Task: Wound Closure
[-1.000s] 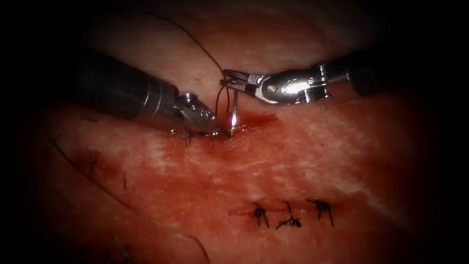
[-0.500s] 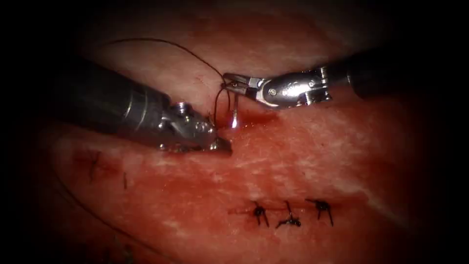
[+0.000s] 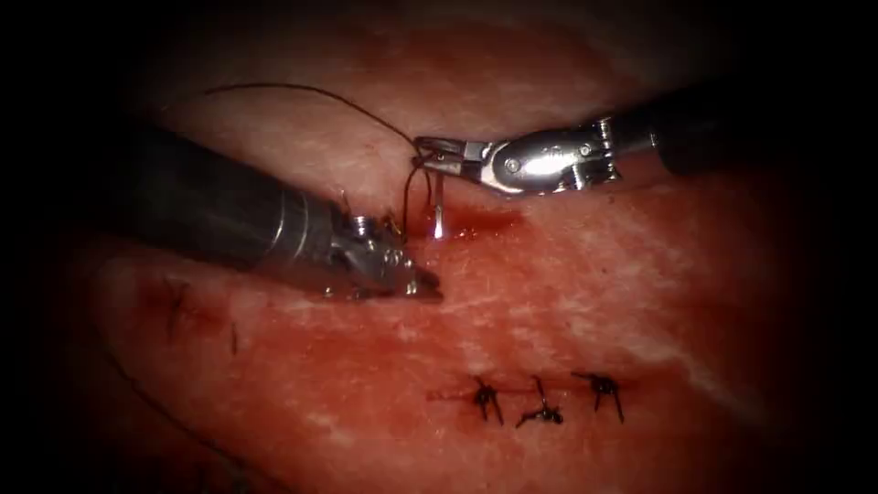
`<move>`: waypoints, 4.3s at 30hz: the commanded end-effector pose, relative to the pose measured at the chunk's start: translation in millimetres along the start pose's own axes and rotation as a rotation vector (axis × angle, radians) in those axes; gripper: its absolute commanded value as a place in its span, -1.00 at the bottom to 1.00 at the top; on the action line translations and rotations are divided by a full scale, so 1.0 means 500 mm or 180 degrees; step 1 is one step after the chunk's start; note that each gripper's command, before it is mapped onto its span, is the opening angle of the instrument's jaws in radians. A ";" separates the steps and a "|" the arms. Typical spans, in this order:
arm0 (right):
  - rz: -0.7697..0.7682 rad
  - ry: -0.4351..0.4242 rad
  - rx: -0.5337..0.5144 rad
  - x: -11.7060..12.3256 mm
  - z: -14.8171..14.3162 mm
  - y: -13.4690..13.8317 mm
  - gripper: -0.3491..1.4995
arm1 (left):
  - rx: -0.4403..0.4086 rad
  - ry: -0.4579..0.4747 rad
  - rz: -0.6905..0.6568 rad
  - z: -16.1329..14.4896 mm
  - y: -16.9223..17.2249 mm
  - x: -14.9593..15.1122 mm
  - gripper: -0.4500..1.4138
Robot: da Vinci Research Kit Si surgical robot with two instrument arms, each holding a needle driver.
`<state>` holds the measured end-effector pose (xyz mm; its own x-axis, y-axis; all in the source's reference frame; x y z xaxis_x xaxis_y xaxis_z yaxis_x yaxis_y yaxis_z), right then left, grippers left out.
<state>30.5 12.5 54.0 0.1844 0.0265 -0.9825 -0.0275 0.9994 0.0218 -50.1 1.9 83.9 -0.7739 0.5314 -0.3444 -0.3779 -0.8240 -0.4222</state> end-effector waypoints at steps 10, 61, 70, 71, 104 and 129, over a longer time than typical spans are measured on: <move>0.0124 -0.0049 0.0192 -0.0004 0.0013 -0.0008 -1.00 | -0.0030 0.0002 0.0012 0.0041 0.0008 -0.0021 -0.75; 0.2395 -0.0497 -0.0086 0.0052 0.0018 -0.0016 -1.00 | -0.0030 0.0002 -0.0071 0.0050 0.0006 -0.0027 -0.60; 0.2754 -0.0646 -0.0035 0.0049 0.0014 -0.0025 -1.00 | -0.0018 0.0002 -0.0073 0.0058 0.0008 -0.0026 -0.62; 0.2830 -0.0664 -0.0017 0.0049 0.0015 -0.0026 -1.00 | -0.0015 0.0002 -0.0069 0.0061 0.0006 -0.0028 -0.62; 0.4593 -0.1585 0.0683 0.0072 0.0016 -0.0107 -1.00 | -0.0004 0.0004 -0.0033 0.0077 -0.0014 -0.0048 -0.60; 0.5761 -0.1637 0.1104 0.0125 0.0016 -0.0171 -1.00 | -0.0010 0.0004 -0.0028 0.0073 -0.0015 -0.0050 -0.60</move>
<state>32.2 4.7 47.4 0.3954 0.8283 0.3969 -0.3377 -0.2708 0.9015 -49.3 1.1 87.6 -0.7692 0.5393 -0.3428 -0.3843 -0.8190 -0.4262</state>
